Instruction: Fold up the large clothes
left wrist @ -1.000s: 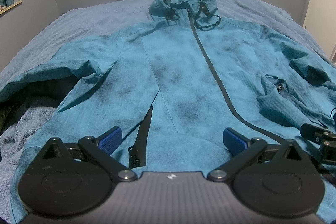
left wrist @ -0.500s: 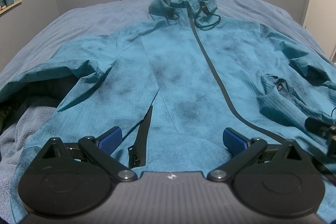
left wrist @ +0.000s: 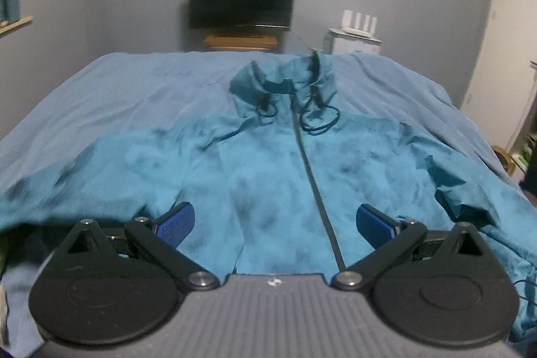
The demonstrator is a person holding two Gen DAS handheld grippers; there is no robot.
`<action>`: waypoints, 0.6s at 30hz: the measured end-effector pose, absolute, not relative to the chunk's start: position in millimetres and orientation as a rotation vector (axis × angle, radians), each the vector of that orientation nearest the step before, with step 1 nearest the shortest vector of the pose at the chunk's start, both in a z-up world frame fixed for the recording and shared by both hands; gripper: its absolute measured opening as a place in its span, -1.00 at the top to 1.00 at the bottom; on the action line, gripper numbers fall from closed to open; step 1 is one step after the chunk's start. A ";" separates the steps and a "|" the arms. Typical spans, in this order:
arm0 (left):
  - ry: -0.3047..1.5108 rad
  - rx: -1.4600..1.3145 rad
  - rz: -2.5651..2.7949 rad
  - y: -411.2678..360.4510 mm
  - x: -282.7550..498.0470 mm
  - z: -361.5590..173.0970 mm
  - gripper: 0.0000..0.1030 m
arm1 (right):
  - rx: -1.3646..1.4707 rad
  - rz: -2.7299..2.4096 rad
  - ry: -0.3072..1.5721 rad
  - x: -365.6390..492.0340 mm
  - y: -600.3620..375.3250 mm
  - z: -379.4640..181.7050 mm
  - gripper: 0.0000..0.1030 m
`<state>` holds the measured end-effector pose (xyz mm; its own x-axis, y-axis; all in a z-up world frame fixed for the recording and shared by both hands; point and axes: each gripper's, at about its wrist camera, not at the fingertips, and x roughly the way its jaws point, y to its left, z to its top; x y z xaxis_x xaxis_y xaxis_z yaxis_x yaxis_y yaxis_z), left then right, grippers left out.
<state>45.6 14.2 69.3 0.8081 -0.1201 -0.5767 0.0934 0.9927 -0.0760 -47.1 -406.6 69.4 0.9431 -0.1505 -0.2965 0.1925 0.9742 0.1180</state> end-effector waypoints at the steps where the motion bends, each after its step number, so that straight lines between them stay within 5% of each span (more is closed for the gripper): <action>1: 0.623 -0.029 -0.117 14.5 51.4 68.0 -1.00 | 0.146 -0.195 0.326 -40.8 -420.1 71.3 -1.00; 8: 0.739 0.028 -0.069 32.2 78.1 -0.1 -1.00 | 0.493 -0.337 0.476 -8.4 -549.0 36.4 -0.98; 18: 0.806 0.035 -0.100 29.1 91.8 -26.4 -1.00 | 1.037 -0.519 0.553 15.5 -632.4 -96.7 -0.08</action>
<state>91.8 29.1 -26.4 0.6879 -0.0760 -0.7218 0.1027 0.9947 -0.0068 15.5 -632.4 -96.7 0.7496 -0.1381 -0.6474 0.6373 0.4151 0.6493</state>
